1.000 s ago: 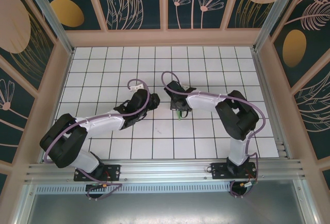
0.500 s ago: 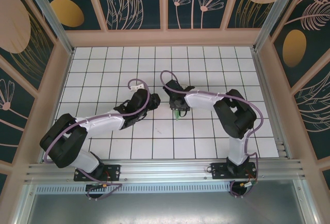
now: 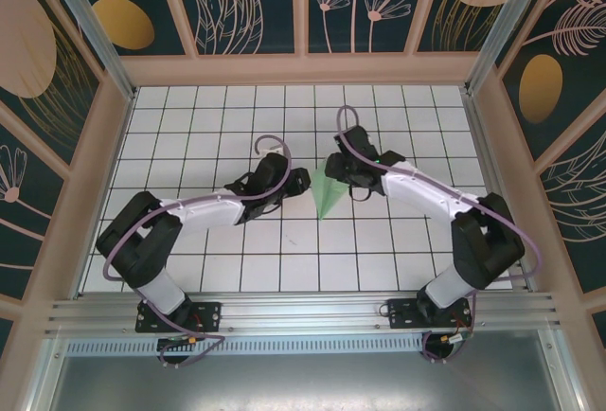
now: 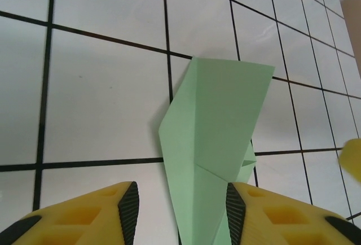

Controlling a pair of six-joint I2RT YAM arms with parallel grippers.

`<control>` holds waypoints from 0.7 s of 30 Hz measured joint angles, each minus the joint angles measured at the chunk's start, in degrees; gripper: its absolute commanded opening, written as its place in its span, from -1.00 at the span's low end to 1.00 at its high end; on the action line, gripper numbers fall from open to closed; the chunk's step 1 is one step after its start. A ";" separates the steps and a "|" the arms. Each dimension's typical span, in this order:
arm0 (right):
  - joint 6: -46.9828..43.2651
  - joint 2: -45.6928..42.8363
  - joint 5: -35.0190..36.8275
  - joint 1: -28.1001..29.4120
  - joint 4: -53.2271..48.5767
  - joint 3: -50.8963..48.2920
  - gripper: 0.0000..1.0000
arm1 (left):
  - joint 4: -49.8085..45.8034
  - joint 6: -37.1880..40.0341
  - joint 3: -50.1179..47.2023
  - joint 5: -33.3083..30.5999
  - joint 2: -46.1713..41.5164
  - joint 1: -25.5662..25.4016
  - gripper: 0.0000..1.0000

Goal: Fold a paper plane with a square sheet of paper (pick it up from the middle)
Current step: Move the paper plane to the center of the table.

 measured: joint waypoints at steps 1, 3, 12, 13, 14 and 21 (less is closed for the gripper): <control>0.04 -1.33 -0.87 -1.90 0.90 -1.57 0.12 | -1.22 0.96 1.97 0.20 1.60 -0.39 0.06; 0.04 -3.23 -2.73 -5.46 1.68 -4.22 0.13 | -3.78 2.71 6.25 0.20 4.96 -1.44 0.14; 0.22 -6.43 -8.26 -13.75 3.41 -12.55 0.19 | -15.87 9.60 20.11 -0.52 15.34 -6.71 0.34; 0.28 -6.80 -8.63 -14.16 3.56 -13.05 0.19 | -17.14 10.08 21.16 -0.83 16.15 -7.04 0.34; 0.39 -7.04 -8.83 -14.45 3.78 -13.38 0.19 | -18.08 10.47 21.97 -1.07 16.79 -7.32 0.35; 0.46 -7.39 -10.23 -14.73 4.76 -14.32 0.20 | -24.00 12.11 26.73 -4.44 21.09 -8.37 0.22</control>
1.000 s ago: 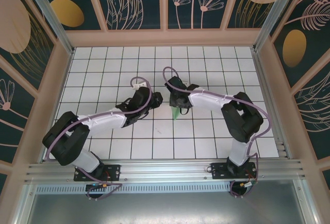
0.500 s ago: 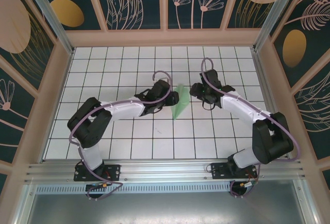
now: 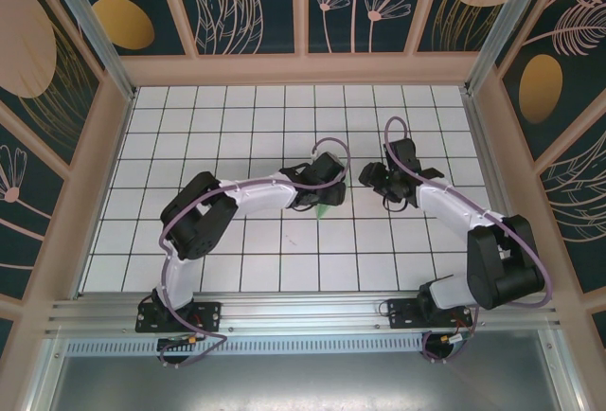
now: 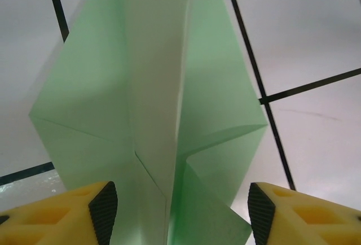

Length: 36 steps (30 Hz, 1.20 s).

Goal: Fold a paper plane with a square sheet of paper (pick it up from the middle)
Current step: Move the paper plane to the center of the table.

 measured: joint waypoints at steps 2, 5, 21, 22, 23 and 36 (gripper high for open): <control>0.00 0.00 -0.04 0.00 0.09 -0.07 0.20 | -0.68 0.37 0.52 -0.44 0.72 -0.04 0.15; 0.00 0.00 -0.22 0.00 0.20 -0.22 0.20 | -1.33 0.39 0.70 -1.36 1.18 -0.04 -0.01; 0.00 0.07 -2.03 0.00 0.20 -0.26 0.20 | -2.12 -3.17 -2.23 -11.19 -2.47 0.20 -0.91; -0.02 0.15 -2.29 0.00 0.22 -0.26 0.21 | -2.08 -4.07 -3.61 -11.56 -3.82 0.39 -0.90; -0.02 0.24 -2.45 0.00 0.22 -0.26 0.21 | -1.92 -4.90 -4.98 -11.61 -5.22 0.66 -0.89; -0.04 4.66 -4.04 2.32 0.37 0.90 0.20 | -3.69 -13.94 -14.03 -13.42 -11.87 3.69 -0.76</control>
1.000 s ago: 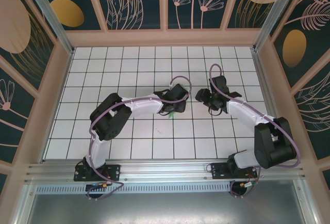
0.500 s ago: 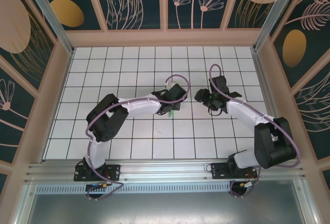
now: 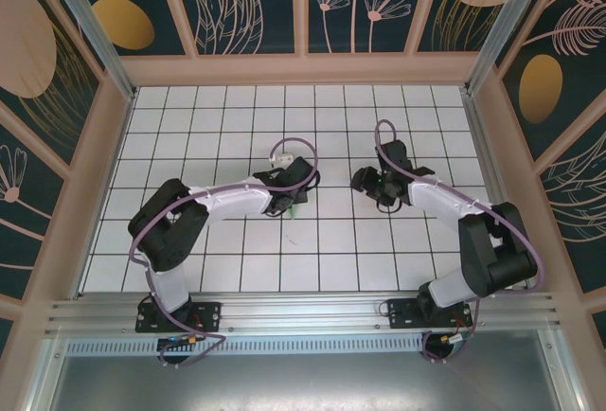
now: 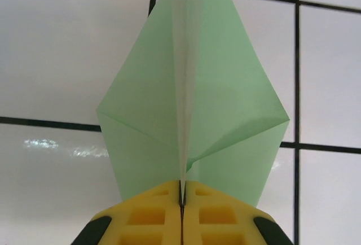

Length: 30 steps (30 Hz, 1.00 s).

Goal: Fold a paper plane with a square sheet of paper (pick it up from the middle)
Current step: Move the paper plane to the center of the table, then reset both arms

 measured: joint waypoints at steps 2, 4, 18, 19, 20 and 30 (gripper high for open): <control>-0.02 0.28 0.00 0.46 -0.02 0.46 0.20 | 0.59 0.52 -1.68 1.27 -0.09 0.00 -0.71; -0.15 0.50 0.04 0.68 -0.04 0.98 0.21 | 0.52 1.11 -2.43 2.36 -0.09 0.00 -0.64; -7.52 -7.28 12.02 -0.96 -1.73 5.11 0.98 | -0.24 5.75 -2.25 3.91 -14.10 0.72 0.53; -8.39 -8.94 14.49 -1.88 -1.60 5.60 0.98 | 0.33 6.34 -2.38 3.45 -16.94 1.49 0.60; -9.73 -10.84 17.33 -3.02 -0.55 5.75 0.97 | 1.36 6.99 -2.73 2.82 -19.69 2.56 0.70; -31.50 -10.99 27.19 -12.72 25.38 -9.55 0.98 | 14.64 15.32 -20.87 -5.09 -32.39 28.37 0.97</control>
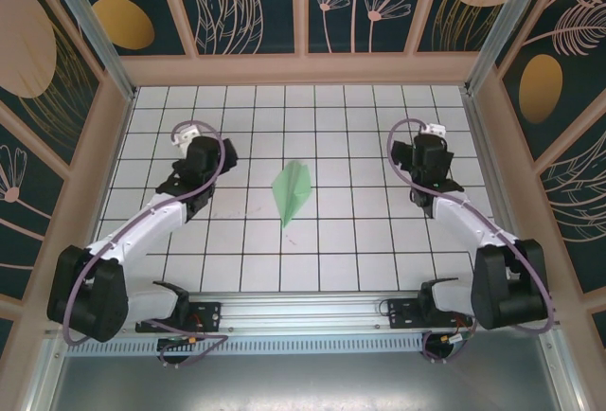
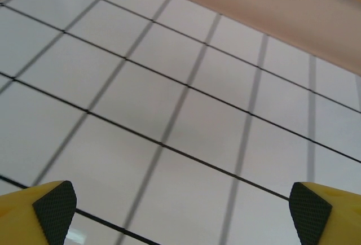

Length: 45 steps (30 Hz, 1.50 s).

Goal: Fold a paper plane with a square sheet of paper (pick it up from the middle)
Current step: Reset both arms

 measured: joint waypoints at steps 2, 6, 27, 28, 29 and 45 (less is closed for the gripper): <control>-1.33 1.25 -1.03 -3.87 6.51 -5.92 0.97 | 2.10 1.90 -2.82 -2.03 -0.02 5.25 0.97; -4.68 4.09 -4.09 -5.99 18.21 -12.92 0.97 | 10.10 7.06 -6.91 -4.35 -0.11 10.27 0.97; -6.40 14.25 -18.40 -9.79 57.59 -23.96 0.97 | 69.77 30.42 -29.29 7.37 13.18 15.08 0.97; -6.43 14.25 -18.40 -9.79 57.81 -23.96 0.97 | 73.24 30.45 -30.60 8.04 13.92 15.34 0.97; -6.43 14.25 -18.40 -9.79 58.01 -23.96 0.97 | 75.76 30.42 -32.06 8.35 14.67 15.63 0.97; -6.25 14.25 -18.62 -10.16 58.45 -23.96 0.98 | 79.36 30.18 -32.52 7.26 15.72 15.98 0.97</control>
